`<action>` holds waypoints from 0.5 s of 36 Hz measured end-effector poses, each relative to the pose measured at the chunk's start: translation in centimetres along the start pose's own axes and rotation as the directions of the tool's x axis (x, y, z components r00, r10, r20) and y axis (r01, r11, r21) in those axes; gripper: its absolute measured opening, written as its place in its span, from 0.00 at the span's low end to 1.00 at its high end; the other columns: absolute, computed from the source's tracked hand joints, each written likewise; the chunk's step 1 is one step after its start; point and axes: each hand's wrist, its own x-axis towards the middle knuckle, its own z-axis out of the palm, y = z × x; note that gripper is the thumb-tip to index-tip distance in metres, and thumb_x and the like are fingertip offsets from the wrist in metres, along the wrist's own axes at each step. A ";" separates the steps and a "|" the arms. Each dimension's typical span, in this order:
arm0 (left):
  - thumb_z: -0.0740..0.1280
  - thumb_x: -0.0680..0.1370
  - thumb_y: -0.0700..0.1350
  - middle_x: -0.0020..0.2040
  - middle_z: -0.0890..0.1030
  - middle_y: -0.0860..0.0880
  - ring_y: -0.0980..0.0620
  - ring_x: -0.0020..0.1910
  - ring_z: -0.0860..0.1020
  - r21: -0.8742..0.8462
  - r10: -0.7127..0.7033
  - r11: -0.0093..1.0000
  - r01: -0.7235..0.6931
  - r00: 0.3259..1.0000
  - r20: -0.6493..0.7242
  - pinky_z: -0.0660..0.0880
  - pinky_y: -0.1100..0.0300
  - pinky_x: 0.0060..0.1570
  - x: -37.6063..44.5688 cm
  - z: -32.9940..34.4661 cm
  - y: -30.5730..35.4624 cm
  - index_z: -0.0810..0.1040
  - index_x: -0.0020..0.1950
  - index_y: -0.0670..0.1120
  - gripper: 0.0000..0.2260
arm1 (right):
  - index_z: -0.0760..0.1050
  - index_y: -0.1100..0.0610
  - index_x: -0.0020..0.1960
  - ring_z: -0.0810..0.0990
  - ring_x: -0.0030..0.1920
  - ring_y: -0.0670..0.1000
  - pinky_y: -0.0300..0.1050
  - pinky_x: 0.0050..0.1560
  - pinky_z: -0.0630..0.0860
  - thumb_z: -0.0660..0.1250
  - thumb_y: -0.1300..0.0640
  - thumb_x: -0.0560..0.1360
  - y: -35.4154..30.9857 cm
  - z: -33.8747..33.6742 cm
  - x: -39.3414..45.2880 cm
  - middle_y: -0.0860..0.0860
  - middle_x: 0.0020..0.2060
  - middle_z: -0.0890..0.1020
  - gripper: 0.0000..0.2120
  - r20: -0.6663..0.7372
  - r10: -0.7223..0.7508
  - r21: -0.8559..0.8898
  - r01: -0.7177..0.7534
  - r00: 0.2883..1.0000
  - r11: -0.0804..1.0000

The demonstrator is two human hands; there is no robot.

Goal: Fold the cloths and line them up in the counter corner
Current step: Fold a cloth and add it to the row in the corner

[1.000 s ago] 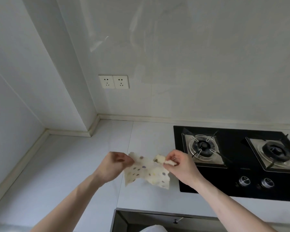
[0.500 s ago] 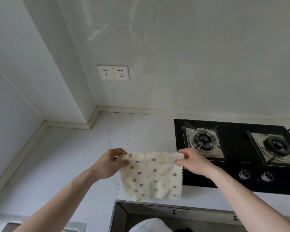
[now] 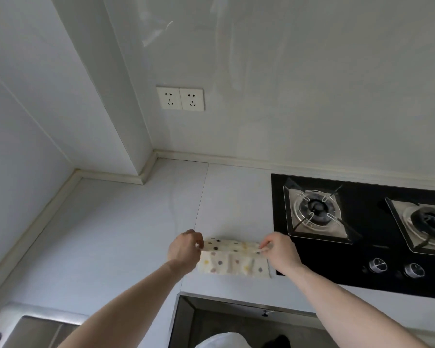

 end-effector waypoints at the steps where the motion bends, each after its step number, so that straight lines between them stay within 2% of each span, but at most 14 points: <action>1: 0.65 0.79 0.40 0.54 0.80 0.55 0.51 0.48 0.79 0.013 0.006 1.000 -0.006 1.000 0.010 0.72 0.62 0.41 -0.3 0.6 -0.4 0.82 0.50 0.54 0.10 | 0.80 0.44 0.39 0.80 0.52 0.47 0.37 0.47 0.70 0.68 0.65 0.72 0.4 0.6 -0.4 0.44 0.48 0.81 0.15 0.015 -0.004 -0.014 0.004 1.000 1.000; 4: 0.62 0.81 0.40 0.60 0.81 0.56 0.51 0.55 0.81 0.015 0.035 0.999 -0.035 0.999 0.038 0.77 0.60 0.51 -1.1 2.0 -1.2 0.84 0.58 0.53 0.14 | 0.85 0.49 0.50 0.79 0.56 0.48 0.39 0.55 0.73 0.66 0.65 0.76 1.4 1.7 -1.3 0.46 0.53 0.82 0.13 0.046 -0.036 -0.063 0.038 0.998 0.997; 8: 0.59 0.82 0.38 0.66 0.80 0.56 0.52 0.61 0.80 0.017 0.074 0.997 -0.076 0.994 0.083 0.76 0.59 0.61 -1.5 2.9 -1.5 0.82 0.64 0.53 0.18 | 0.84 0.54 0.59 0.79 0.62 0.49 0.40 0.64 0.72 0.63 0.64 0.80 2.7 2.4 -1.6 0.48 0.61 0.81 0.14 0.082 -0.103 -0.155 0.115 0.991 0.981; 12: 0.59 0.83 0.40 0.74 0.73 0.55 0.51 0.69 0.74 0.077 0.123 0.987 -0.141 0.972 0.202 0.71 0.57 0.69 -1.8 4.1 -1.5 0.79 0.69 0.54 0.19 | 0.81 0.52 0.66 0.75 0.63 0.50 0.42 0.63 0.72 0.61 0.61 0.82 3.7 3.3 -1.7 0.46 0.67 0.77 0.16 0.150 -0.117 -0.283 0.156 0.982 0.946; 15: 0.60 0.79 0.42 0.77 0.66 0.55 0.50 0.72 0.68 0.127 0.085 0.982 -0.137 0.933 0.349 0.70 0.55 0.70 -2.2 4.9 -1.4 0.72 0.75 0.55 0.23 | 0.78 0.50 0.69 0.72 0.63 0.50 0.42 0.64 0.72 0.63 0.59 0.81 4.4 3.9 -2.0 0.45 0.69 0.74 0.18 0.206 -0.081 -0.364 0.153 0.975 0.919; 18: 0.61 0.77 0.50 0.77 0.65 0.52 0.49 0.72 0.65 0.211 0.059 0.967 -0.142 0.933 0.356 0.67 0.54 0.71 -2.4 5.2 -0.9 0.69 0.76 0.53 0.26 | 0.79 0.48 0.65 0.72 0.62 0.47 0.39 0.61 0.71 0.64 0.57 0.78 4.7 4.3 -2.1 0.43 0.66 0.74 0.17 0.184 -0.043 -0.312 0.099 0.982 0.945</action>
